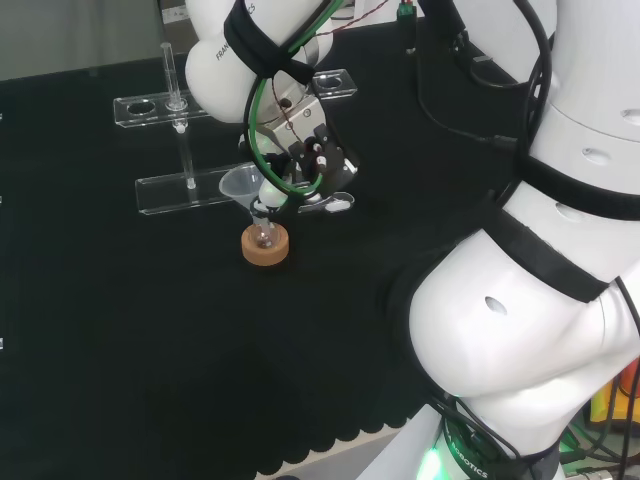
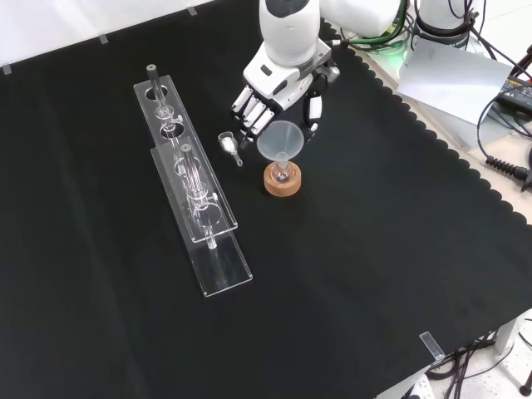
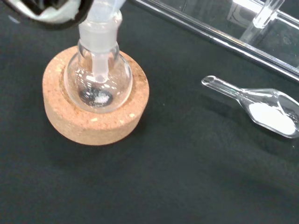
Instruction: Place the funnel on the round-bottom flask.
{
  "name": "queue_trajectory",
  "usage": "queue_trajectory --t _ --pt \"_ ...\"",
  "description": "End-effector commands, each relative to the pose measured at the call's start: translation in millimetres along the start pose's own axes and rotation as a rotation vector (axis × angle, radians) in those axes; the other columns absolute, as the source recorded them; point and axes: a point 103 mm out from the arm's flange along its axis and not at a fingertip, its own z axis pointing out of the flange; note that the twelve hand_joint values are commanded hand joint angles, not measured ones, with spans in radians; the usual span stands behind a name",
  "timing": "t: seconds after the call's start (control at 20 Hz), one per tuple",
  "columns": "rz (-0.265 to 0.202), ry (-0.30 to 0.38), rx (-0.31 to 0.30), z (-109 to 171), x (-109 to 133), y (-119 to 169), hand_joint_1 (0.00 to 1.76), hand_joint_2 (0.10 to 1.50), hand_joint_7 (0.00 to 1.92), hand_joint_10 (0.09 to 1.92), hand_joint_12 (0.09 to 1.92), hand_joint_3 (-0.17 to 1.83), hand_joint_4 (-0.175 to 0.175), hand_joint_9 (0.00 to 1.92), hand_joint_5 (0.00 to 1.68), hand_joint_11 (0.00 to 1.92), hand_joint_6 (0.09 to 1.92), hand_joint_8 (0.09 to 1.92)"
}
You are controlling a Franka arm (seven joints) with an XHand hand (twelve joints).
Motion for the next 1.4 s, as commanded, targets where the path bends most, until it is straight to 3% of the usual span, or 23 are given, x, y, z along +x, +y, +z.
queue_trajectory --t 0.05,1.15,1.4 --pt "-0.002 -0.018 0.011 -3.4 -3.6 -5.1 0.71 0.61 0.10 0.87 1.34 0.50 -0.086 0.63 0.20 0.29 0.09 0.82" --pt "-0.023 0.006 -0.005 -5.6 -8.7 -22.5 0.66 0.62 0.08 0.82 1.36 0.45 -0.083 0.56 0.17 0.25 0.09 0.79" --pt "-0.013 0.007 -0.043 -6.7 -20.7 -30.2 0.66 0.62 0.09 0.81 1.36 0.44 -0.084 0.55 0.19 0.27 0.09 0.79"
